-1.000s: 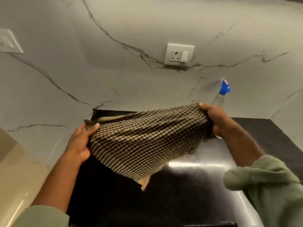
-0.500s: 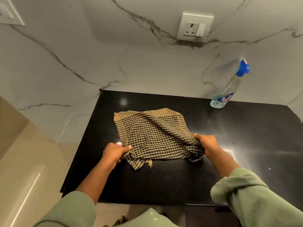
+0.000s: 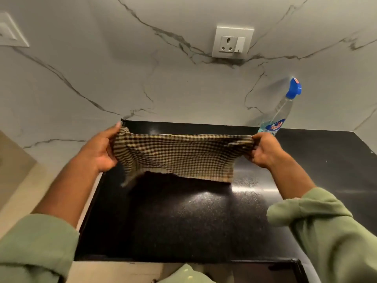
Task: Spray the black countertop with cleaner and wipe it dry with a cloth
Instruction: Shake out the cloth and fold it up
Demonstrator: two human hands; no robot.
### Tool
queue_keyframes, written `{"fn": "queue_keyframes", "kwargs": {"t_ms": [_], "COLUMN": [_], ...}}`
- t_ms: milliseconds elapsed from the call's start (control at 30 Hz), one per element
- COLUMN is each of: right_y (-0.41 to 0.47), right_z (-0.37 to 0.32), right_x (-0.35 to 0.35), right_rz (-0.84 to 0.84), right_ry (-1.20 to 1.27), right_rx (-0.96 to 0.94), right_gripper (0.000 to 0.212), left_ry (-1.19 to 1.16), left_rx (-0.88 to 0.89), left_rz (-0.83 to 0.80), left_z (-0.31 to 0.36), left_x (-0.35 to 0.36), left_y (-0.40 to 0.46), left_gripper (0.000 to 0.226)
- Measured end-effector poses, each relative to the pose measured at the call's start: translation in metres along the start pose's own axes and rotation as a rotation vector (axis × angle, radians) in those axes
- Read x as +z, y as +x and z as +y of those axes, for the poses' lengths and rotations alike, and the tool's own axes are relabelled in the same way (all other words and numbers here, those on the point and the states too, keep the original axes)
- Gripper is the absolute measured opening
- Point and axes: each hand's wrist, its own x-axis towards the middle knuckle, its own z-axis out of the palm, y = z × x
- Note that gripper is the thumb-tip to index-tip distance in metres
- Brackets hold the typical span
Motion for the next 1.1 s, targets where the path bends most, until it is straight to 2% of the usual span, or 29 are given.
{"fn": "queue_keyframes", "kwargs": {"t_ms": [100, 200, 233, 333, 467, 600, 667, 767, 833, 967, 1033, 1100], "right_y": [-0.014, -0.026, -0.026, -0.025, -0.029, -0.031, -0.03, -0.026, -0.024, -0.03, -0.032, -0.033], "right_z": [-0.023, -0.039, -0.044, -0.059, -0.077, -0.091, -0.094, -0.099, -0.102, -0.103, -0.102, -0.102], "right_x": [0.007, 0.013, 0.015, 0.018, 0.018, 0.017, 0.014, 0.012, 0.01, 0.007, 0.006, 0.005], "right_rz": [-0.121, -0.174, -0.184, -0.181, -0.159, -0.095, -0.057, -0.024, -0.008, -0.138, -0.2, -0.233], "right_ry": [-0.148, -0.147, -0.111, -0.018, -0.086, -0.204, -0.213, -0.191, -0.154, -0.025, 0.055, 0.087], "right_rx": [0.059, 0.015, -0.035, -0.229, -0.421, -0.593, -0.656, -0.697, -0.684, -0.585, -0.561, -0.566], "right_gripper": [0.024, 0.02, 0.019, 0.016, 0.018, 0.024, 0.021, 0.017, 0.019, 0.013, 0.015, 0.016], "left_ry": [0.136, 0.151, 0.134, 0.07, -0.009, 0.257, 0.441, 0.674, 0.746, 0.787, 0.723, 0.516], "left_rx": [0.033, 0.227, 0.297, 0.477, 0.568, 0.74, 0.844, 0.971, 1.023, 1.016, 0.882, 0.629], "left_rz": [-0.035, -0.023, -0.018, -0.061, -0.088, 0.064, 0.123, 0.191, 0.254, 0.403, 0.401, 0.245], "left_z": [0.033, 0.054, 0.059, 0.07, 0.08, 0.085, 0.087, 0.087, 0.088, 0.088, 0.088, 0.089], "left_x": [0.007, 0.005, 0.003, -0.003, -0.003, -0.001, -0.002, 0.001, 0.0, -0.002, 0.0, 0.005], "left_y": [-0.012, -0.011, -0.01, -0.003, -0.005, -0.009, -0.011, -0.019, -0.018, -0.007, -0.003, -0.008], "left_gripper": [0.021, 0.031, 0.032, 0.016, 0.032, 0.042, 0.038, 0.033, 0.031, 0.015, 0.011, 0.014]}}
